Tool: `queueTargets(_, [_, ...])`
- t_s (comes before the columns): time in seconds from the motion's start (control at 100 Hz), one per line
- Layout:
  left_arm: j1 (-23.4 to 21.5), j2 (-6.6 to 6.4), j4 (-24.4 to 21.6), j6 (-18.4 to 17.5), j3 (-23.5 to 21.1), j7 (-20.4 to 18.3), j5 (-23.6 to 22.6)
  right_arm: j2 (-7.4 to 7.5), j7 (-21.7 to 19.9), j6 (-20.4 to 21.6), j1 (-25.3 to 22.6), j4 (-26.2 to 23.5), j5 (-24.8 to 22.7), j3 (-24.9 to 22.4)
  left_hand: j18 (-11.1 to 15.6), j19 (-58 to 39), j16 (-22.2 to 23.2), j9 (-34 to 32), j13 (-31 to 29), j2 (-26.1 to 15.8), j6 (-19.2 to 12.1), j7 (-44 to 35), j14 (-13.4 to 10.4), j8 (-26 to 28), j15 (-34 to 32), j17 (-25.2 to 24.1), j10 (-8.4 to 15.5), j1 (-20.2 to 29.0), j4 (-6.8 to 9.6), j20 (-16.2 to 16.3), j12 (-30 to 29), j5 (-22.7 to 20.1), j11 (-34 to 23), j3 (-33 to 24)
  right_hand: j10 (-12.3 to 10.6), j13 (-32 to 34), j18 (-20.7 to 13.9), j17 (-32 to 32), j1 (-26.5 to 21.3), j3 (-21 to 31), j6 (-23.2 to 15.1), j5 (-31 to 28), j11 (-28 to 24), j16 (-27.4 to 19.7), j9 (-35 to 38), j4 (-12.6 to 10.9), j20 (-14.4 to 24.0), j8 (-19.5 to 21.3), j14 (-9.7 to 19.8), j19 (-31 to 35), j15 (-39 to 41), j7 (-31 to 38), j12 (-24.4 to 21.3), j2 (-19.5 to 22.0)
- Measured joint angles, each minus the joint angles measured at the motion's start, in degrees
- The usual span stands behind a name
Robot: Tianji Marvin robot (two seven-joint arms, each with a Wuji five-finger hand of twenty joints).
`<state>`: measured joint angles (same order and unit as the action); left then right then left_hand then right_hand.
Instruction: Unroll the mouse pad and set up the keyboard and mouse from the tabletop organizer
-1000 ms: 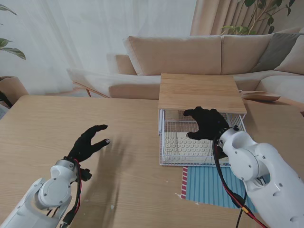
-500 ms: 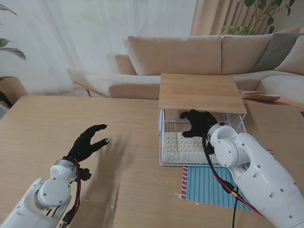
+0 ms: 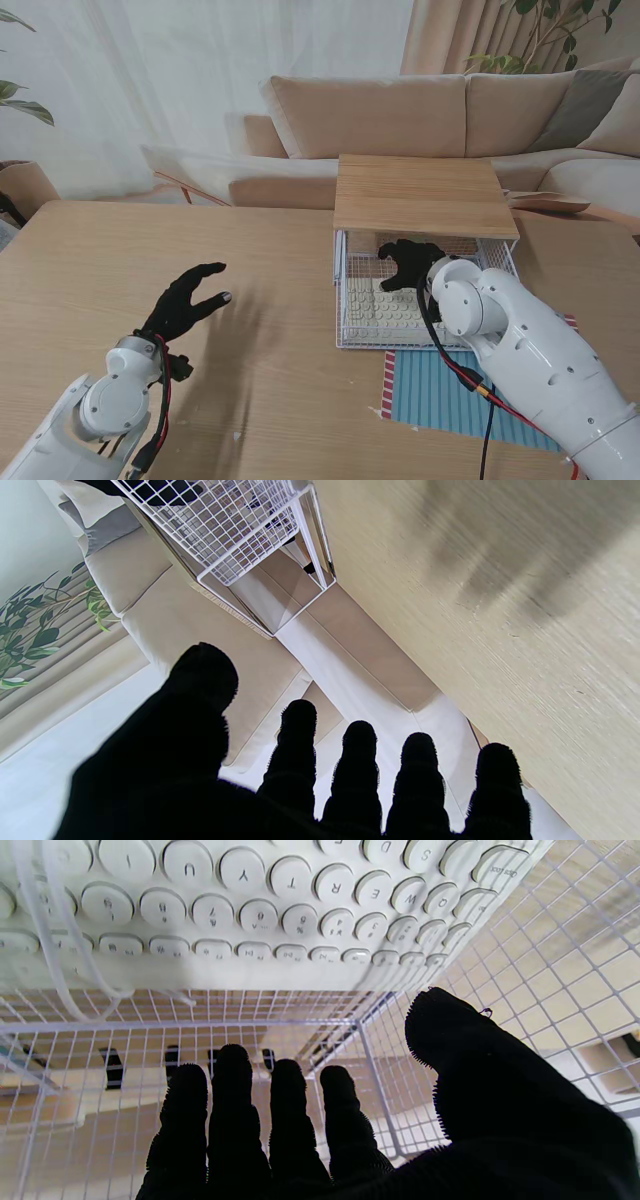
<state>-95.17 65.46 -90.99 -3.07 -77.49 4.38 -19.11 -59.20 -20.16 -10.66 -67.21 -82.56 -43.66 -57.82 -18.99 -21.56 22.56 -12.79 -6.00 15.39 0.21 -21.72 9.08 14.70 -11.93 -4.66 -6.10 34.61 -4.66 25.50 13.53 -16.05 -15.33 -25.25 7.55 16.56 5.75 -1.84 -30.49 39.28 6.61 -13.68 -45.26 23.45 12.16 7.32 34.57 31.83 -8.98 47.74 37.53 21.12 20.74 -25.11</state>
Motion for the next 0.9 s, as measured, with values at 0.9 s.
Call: queueTargets(0.9, [0.0,-0.09,-0.2,-3.1,1.5,1.8,-4.7,-0.86,4.5,2.4,2.7,9.0,2.8,2.5,0.0,0.0,0.7,0.2,0.6,7.4,0.0,0.0,0.0,0.0,2.7,0.0,0.0,-0.5,0.00,0.8,-1.1,0.1,2.1,-6.8,-0.1,-1.3,-0.7,1.6,3.7,-7.5,0.0,-0.3,3.8,-3.1,-0.7,0.0,-1.9,-0.7,2.3,-9.3,-6.5,-2.1,-1.7,4.1])
